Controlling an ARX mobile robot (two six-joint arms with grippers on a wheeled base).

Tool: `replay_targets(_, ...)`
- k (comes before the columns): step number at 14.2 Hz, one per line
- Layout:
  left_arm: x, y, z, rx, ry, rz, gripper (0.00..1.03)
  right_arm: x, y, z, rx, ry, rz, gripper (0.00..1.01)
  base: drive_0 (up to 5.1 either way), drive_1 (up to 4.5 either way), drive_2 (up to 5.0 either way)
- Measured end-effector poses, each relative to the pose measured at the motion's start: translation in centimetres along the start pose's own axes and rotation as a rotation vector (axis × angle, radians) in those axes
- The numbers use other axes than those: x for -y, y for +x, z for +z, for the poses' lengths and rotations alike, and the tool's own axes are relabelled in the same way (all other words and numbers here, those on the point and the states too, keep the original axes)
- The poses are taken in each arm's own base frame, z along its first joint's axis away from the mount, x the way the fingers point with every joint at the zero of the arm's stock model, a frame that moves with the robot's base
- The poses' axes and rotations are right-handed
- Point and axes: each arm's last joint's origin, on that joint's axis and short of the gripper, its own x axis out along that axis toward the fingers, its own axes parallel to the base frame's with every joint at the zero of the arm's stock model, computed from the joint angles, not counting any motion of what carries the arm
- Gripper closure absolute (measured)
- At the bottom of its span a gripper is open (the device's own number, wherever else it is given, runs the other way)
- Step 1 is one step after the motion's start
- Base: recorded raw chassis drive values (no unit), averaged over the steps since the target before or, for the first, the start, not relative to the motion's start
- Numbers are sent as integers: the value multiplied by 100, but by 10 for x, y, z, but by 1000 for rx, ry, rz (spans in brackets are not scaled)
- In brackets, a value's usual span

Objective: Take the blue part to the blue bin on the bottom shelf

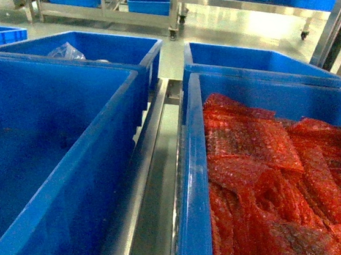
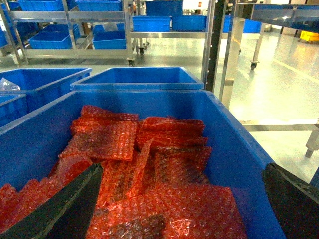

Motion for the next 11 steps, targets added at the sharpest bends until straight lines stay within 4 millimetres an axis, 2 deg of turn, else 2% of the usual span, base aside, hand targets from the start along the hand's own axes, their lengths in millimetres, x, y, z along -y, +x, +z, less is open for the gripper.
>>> replay_targets(11, 0, 0, 0, 0, 0, 0, 5, 0, 0, 0, 0, 0, 0, 3, 0, 0, 0)
